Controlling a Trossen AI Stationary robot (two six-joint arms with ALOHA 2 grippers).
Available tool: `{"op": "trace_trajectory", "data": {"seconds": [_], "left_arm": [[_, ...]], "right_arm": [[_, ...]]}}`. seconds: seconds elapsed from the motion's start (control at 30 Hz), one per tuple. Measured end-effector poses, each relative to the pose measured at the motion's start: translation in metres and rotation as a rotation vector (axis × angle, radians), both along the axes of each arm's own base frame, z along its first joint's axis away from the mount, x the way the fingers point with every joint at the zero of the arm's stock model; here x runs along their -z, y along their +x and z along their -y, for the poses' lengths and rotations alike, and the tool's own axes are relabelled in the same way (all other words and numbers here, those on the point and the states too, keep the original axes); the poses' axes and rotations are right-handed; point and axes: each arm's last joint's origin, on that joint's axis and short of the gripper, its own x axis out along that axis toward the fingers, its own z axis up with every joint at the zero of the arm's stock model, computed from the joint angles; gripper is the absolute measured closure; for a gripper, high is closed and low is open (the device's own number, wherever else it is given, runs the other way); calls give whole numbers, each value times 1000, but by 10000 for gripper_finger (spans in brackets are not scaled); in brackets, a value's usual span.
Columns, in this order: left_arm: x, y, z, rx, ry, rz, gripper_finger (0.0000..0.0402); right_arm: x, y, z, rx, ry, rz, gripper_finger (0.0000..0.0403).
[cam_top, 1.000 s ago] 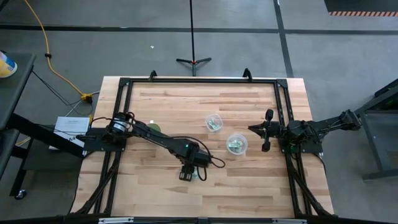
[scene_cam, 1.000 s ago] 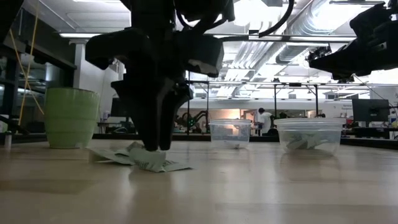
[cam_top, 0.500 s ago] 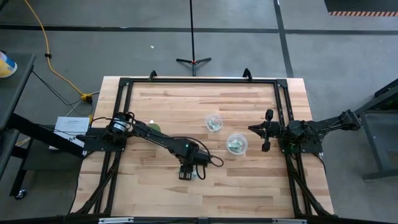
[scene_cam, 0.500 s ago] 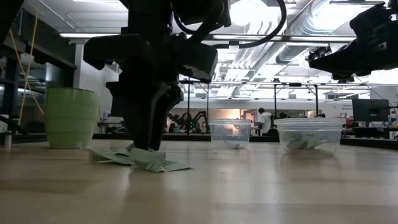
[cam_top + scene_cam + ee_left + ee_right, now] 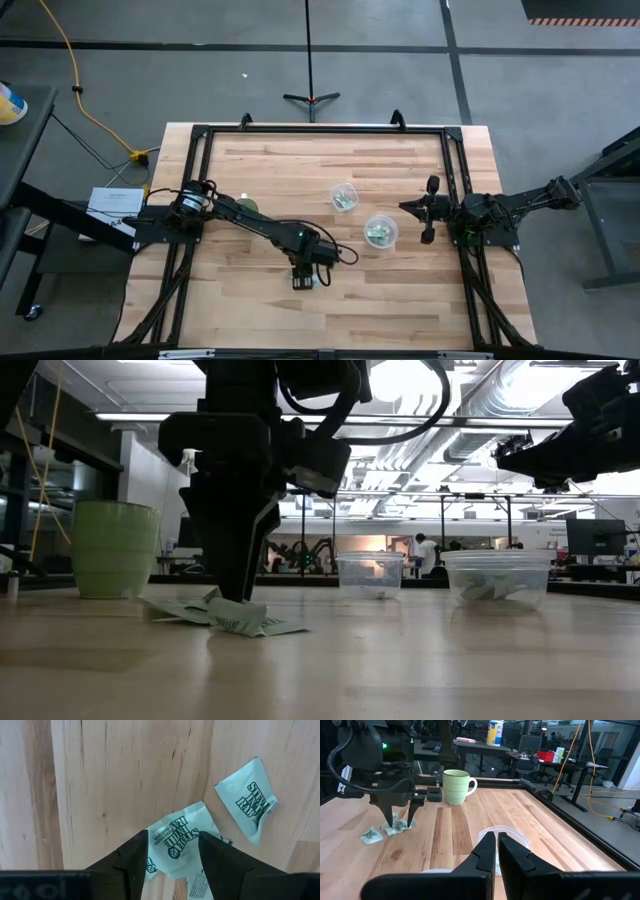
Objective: Pick and place Stevia / Truvia into bins
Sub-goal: Put the stevia packet into the top transparent container
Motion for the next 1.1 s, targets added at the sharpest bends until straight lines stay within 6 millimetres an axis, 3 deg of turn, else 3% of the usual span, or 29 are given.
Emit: {"op": "trace_trajectory", "data": {"seconds": [0.53,1.1], "left_arm": [[0,-1,0,31,5,-6,198],[0,-2,-1,96,14,-16,357]], "right_arm": [[0,0,0,0,0,0,391],[0,0,0,0,0,0,391]]}}
